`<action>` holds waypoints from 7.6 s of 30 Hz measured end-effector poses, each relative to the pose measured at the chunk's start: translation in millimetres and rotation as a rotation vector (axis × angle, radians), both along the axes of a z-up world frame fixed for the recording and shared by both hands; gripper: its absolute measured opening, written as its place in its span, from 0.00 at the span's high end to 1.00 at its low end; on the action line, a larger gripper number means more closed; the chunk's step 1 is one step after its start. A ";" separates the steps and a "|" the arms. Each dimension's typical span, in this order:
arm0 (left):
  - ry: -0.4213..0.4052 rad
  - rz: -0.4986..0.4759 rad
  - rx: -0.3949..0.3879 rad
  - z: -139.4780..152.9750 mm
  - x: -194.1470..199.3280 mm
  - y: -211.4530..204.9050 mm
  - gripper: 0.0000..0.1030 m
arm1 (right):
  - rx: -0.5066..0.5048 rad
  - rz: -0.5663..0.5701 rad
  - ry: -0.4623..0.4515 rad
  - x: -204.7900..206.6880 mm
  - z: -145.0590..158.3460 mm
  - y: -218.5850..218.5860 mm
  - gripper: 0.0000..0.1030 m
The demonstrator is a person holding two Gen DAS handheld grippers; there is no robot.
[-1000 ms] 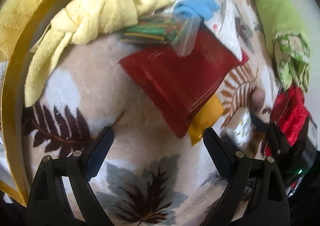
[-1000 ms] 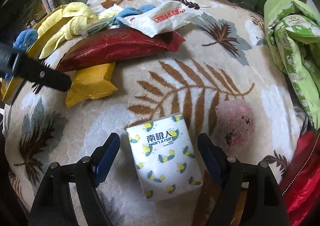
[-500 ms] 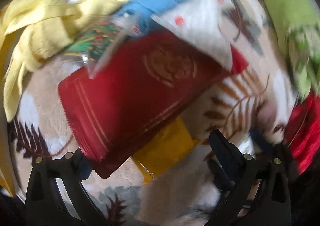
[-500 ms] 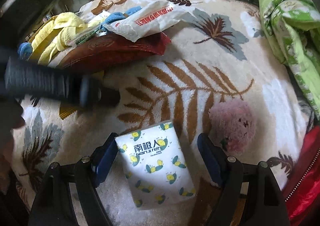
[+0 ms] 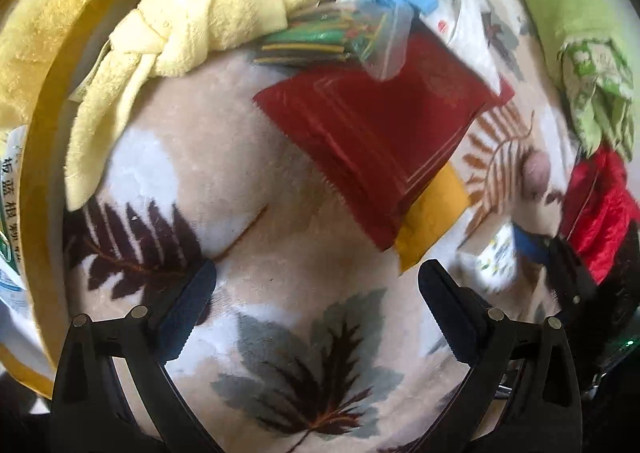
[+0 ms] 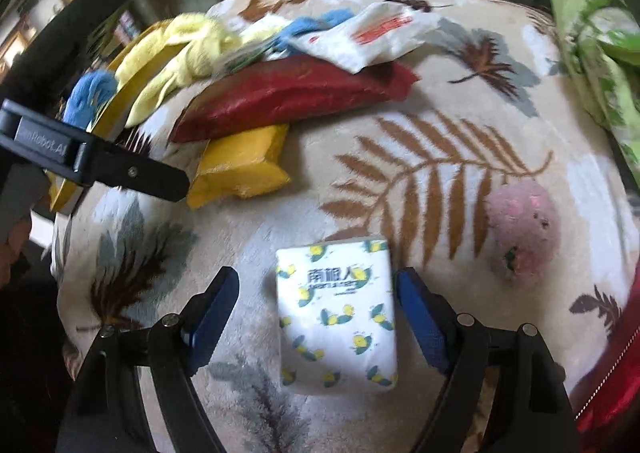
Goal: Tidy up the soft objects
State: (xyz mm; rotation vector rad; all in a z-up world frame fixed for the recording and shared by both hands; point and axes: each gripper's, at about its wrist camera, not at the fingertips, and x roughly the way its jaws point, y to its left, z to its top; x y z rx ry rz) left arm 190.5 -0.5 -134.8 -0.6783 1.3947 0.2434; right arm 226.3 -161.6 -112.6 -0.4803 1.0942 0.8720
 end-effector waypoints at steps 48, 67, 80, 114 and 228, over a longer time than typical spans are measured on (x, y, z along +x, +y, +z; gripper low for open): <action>-0.061 -0.075 -0.029 8.3 -28.9 14.1 0.50 | -0.040 -0.148 -0.041 -47.7 -2.3 10.3 0.49; -0.181 -0.136 0.124 57.2 -136.4 78.0 0.50 | 0.133 -0.059 0.009 -107.5 26.2 108.1 0.49; -0.235 -0.056 0.178 70.7 -164.3 150.0 0.50 | 0.191 0.032 -0.031 -99.5 53.2 222.8 0.49; -0.231 -0.005 0.216 44.2 -162.0 174.3 0.50 | 0.151 0.069 -0.034 -68.1 27.7 356.6 0.47; -0.175 -0.279 0.159 26.6 8.2 72.0 0.70 | 0.062 -0.533 0.040 -18.3 -2.3 31.2 0.36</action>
